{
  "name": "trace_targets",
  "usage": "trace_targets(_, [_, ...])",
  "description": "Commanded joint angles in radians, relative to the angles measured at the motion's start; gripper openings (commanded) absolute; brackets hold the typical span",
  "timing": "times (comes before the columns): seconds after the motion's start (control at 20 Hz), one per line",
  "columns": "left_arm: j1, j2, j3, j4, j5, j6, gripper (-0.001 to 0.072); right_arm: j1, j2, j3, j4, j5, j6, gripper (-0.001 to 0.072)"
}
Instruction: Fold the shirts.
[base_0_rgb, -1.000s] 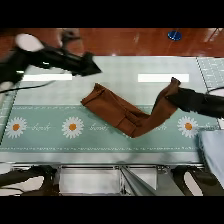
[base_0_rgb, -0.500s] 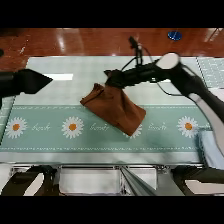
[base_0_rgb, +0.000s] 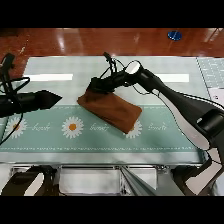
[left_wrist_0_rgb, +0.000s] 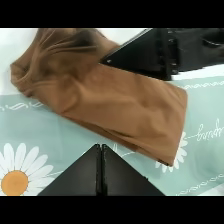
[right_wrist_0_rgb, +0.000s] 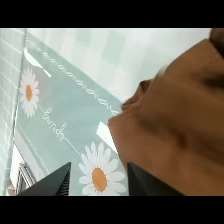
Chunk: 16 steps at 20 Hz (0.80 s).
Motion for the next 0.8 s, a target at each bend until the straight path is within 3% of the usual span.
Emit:
trace_targets(0.0, [0.000,-0.058,-0.034,-0.034,0.035,0.000,0.0017,-0.083,0.051,0.014,-0.011,0.121,0.013,0.0406])
trace_targets(0.1, [0.000,-0.060,-0.034,-0.042,0.035,0.000,0.0017,-0.178,0.182,0.010,-0.183,0.243,0.058,0.0406])
trace_targets(0.2, [0.000,-0.058,-0.034,-0.041,0.020,0.001,0.0017,-0.252,0.361,-0.043,-0.513,0.346,0.147,0.0406])
trace_targets(0.3, [0.000,-0.058,-0.035,-0.041,0.014,0.002,0.0017,-0.302,0.584,-0.231,-0.847,0.334,0.266,0.0406])
trace_targets(0.35, [0.000,-0.058,-0.035,-0.041,0.014,0.004,0.0017,-0.327,0.709,-0.383,-0.944,0.267,0.344,0.0406])
trace_targets(0.45, [0.000,-0.058,-0.035,-0.041,0.014,0.004,0.0017,-0.370,0.943,-0.728,-0.939,0.066,0.509,0.0408])
trace_targets(0.55, [-0.001,-0.058,-0.035,-0.041,0.014,0.004,0.0016,-0.372,1.101,-1.032,-0.785,-0.130,0.597,0.0417])
trace_targets(0.75, [-0.007,-0.063,-0.041,-0.042,0.010,0.003,0.0017,-0.300,1.072,-1.321,-0.410,-0.330,0.512,0.0420])
